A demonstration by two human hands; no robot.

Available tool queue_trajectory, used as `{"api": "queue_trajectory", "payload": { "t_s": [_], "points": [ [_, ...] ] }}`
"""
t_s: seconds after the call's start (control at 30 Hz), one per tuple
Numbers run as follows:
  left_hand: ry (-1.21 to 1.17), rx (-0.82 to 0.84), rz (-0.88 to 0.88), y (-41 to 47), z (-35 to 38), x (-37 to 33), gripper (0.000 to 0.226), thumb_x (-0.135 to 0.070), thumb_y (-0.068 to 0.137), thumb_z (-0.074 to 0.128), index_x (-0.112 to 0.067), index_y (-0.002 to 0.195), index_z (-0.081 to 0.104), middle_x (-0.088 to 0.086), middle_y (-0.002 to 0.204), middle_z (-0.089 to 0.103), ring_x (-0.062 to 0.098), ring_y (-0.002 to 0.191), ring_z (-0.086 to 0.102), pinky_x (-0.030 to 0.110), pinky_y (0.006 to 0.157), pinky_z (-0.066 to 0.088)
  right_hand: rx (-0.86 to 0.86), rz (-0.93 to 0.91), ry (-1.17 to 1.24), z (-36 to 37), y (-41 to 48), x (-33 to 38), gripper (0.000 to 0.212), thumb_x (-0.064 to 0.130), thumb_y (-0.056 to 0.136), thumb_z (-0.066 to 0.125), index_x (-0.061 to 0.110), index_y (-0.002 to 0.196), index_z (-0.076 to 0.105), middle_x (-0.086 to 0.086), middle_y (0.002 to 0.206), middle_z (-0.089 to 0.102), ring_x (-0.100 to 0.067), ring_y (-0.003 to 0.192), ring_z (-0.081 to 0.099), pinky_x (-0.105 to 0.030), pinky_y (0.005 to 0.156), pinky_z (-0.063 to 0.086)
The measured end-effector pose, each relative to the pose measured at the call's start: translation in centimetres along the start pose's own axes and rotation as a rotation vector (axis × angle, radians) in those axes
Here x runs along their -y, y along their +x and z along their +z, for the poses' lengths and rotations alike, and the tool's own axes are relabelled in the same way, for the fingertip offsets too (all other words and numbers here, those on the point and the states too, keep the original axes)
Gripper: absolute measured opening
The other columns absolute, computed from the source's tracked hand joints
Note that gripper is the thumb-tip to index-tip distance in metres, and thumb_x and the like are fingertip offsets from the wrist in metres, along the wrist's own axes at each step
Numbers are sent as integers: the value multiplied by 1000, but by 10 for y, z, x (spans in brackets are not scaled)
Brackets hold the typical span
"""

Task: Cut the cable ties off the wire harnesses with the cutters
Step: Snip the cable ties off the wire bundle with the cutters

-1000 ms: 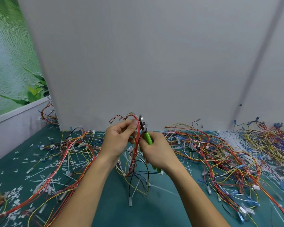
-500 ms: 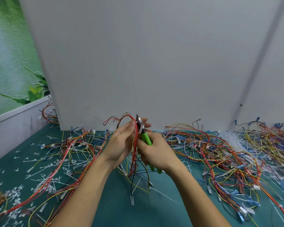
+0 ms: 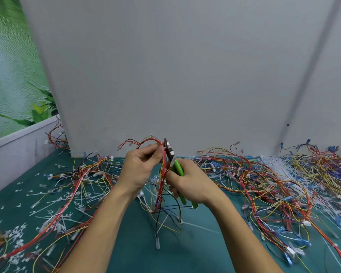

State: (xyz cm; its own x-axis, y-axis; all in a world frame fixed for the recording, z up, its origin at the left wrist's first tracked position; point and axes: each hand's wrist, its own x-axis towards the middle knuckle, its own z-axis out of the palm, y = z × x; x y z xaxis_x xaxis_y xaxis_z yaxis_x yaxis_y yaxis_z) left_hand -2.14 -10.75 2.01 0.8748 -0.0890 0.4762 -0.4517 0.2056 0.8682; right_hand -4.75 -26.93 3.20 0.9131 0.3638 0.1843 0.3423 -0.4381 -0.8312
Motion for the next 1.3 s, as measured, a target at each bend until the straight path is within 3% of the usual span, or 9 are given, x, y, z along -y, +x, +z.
{"api": "queue_trajectory", "payload": {
  "t_s": [0.17,0.4,0.5,0.63,0.77,0.9,1.03,1.3],
  "points": [
    [-21,-49,5,3,-1,0,21,-24,84,72,-28,102,82,0,112,77,11,103,70,24,88,57,-75,-4,-85,1,2,-3,36,32,102,56,1,85,53,-7,68,53,-22,61,50,-55,67,55],
    [11,-45,42,3,-2,2,22,-25,85,74,-27,106,81,-2,114,77,11,107,71,20,86,55,-111,12,-80,2,5,-6,34,30,102,55,3,81,51,-6,64,49,-19,56,43,-43,56,44],
    [61,-49,54,2,-2,1,22,-26,86,74,-32,106,80,-5,112,77,8,104,71,18,86,54,-109,19,-82,1,5,-6,34,29,101,55,2,81,50,-6,64,48,-19,57,45,-48,57,49],
    [121,-19,89,-1,-1,-4,23,-27,88,70,-43,102,79,-9,106,78,5,100,71,16,84,54,-42,9,-76,-1,2,-3,28,26,100,55,10,78,50,-6,67,53,-22,62,50,-56,71,55],
    [170,-6,101,-2,-1,-7,24,-28,88,69,-48,98,78,-11,99,78,3,94,70,17,83,54,36,21,-4,-4,0,-1,19,23,100,55,11,84,53,-9,70,54,-23,62,54,-56,68,57],
    [198,8,103,-1,-5,-7,23,-28,89,70,-45,101,78,4,101,76,5,92,68,21,84,56,26,21,11,-4,1,-1,23,24,101,56,11,82,53,-8,68,51,-21,57,51,-41,57,54],
    [202,19,119,-1,-7,-7,20,-26,90,70,-34,105,80,11,100,73,12,94,66,28,88,56,-29,29,-18,-3,3,-5,30,31,102,57,11,80,53,-6,65,50,-21,57,48,-40,58,46],
    [87,-115,124,2,1,-1,21,-18,82,78,-29,98,82,-2,105,79,9,102,72,16,87,53,-59,49,21,2,7,-9,26,24,101,52,12,78,50,-7,63,51,-22,47,52,-40,52,51]
  ]
}}
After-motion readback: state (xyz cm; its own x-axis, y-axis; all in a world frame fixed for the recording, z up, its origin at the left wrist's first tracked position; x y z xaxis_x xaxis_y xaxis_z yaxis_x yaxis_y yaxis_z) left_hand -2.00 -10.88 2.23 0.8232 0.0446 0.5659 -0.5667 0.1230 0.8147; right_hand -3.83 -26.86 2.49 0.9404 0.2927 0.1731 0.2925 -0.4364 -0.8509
